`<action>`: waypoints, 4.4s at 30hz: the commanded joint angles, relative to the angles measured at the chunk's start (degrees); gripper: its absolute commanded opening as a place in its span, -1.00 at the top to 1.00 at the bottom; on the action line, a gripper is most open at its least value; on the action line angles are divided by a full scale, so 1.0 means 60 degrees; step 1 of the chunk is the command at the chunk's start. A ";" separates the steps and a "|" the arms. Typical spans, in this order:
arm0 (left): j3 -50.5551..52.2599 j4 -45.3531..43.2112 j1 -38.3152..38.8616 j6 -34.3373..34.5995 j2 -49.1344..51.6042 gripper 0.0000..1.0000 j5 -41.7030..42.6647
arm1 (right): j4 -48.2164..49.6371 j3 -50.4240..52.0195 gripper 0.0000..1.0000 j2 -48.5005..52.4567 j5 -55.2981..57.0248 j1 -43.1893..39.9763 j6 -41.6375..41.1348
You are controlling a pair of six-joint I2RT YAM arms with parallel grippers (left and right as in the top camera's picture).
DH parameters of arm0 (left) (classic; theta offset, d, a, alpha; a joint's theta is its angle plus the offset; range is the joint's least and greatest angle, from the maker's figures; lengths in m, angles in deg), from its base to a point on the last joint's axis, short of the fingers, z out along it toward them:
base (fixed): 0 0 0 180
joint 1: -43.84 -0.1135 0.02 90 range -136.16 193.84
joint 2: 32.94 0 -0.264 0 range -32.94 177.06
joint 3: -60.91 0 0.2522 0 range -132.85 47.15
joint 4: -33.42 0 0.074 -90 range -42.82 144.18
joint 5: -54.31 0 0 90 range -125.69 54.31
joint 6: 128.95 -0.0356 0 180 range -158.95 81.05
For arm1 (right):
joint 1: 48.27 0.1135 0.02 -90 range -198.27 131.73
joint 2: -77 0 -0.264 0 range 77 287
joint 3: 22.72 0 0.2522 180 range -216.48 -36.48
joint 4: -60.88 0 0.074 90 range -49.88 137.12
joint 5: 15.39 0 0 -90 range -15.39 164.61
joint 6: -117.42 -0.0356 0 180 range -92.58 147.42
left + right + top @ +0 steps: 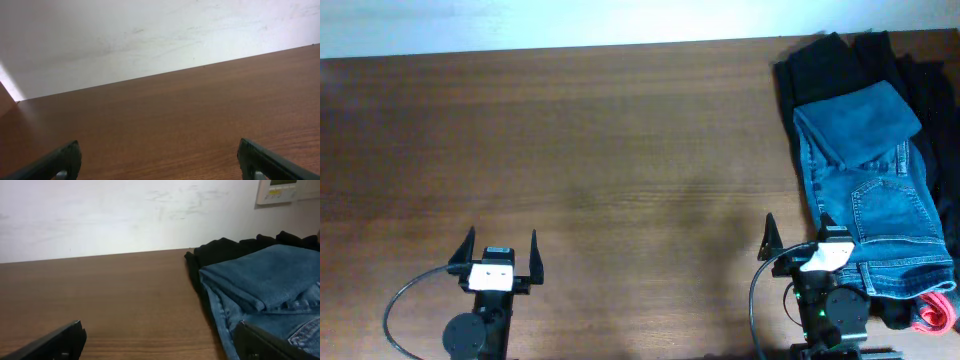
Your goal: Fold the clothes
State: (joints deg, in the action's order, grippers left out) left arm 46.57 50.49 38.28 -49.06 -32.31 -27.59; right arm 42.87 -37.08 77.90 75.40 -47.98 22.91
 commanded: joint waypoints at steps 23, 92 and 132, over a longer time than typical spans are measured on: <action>0.0018 0.0073 0.0386 -0.0084 -0.0055 -0.99 -0.0069 | -0.0058 0.0047 -0.97 -0.0073 -0.0022 -0.0004 -0.0076; -0.3406 0.2656 0.0386 0.2707 0.1654 -0.99 0.0430 | -0.7697 -0.7512 -0.97 0.4714 0.0685 0.0000 -0.1173; -0.6852 0.2499 0.0386 0.2390 0.7719 -0.99 0.0251 | -0.9457 -0.6382 -0.97 0.9395 0.0273 -0.6459 -0.5665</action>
State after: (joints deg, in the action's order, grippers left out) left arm 6.79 65.79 40.36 -33.58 14.00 -25.65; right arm -15.66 -78.87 134.25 74.31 -86.23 -6.69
